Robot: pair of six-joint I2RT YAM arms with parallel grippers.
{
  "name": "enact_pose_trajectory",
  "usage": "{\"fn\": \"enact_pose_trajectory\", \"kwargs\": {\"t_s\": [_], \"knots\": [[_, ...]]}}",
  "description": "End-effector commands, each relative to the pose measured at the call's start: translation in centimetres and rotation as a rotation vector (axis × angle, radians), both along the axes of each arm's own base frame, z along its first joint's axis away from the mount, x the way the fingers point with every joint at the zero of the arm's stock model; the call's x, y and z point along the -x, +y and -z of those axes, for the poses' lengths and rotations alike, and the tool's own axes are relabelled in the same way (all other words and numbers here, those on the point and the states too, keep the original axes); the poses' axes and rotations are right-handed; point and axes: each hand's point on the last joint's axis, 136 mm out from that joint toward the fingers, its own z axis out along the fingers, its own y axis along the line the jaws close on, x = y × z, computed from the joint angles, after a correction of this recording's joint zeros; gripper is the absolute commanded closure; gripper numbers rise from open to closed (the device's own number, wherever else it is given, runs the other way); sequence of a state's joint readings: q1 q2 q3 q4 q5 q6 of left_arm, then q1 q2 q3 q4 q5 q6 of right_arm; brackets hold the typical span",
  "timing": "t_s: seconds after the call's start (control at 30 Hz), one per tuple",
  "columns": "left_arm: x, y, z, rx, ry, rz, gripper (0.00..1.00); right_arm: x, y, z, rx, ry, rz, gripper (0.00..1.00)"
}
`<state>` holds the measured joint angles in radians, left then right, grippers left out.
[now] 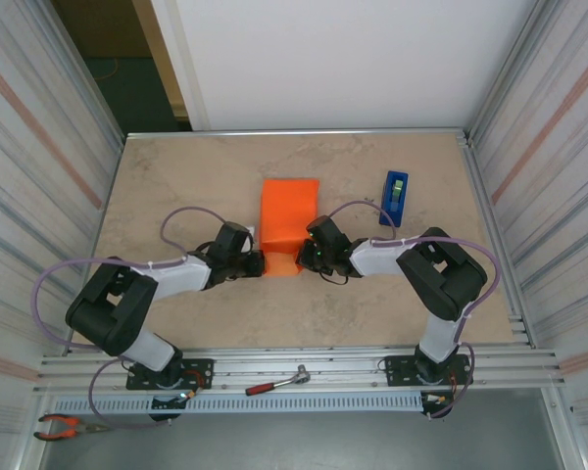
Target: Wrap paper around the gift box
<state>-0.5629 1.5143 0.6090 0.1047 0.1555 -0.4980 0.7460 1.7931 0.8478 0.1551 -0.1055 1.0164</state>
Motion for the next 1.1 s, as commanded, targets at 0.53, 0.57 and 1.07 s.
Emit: {"fn": "enact_pose_trajectory", "kwargs": {"t_s": [0.53, 0.57, 1.07], "knots": [[-2.4, -3.7, -3.1, 0.161, -0.153, 0.044, 1.0, 1.1, -0.6, 2.0, 0.04, 0.054, 0.0, 1.0], [-2.5, -3.8, -3.2, 0.166, -0.161, 0.047, 1.0, 1.1, -0.6, 2.0, 0.04, 0.055, -0.001, 1.0], [-3.4, -5.9, -1.7, 0.238, -0.215, 0.043, 1.0, 1.3, -0.3, 1.9, 0.049, 0.058, -0.009, 1.0]]}}
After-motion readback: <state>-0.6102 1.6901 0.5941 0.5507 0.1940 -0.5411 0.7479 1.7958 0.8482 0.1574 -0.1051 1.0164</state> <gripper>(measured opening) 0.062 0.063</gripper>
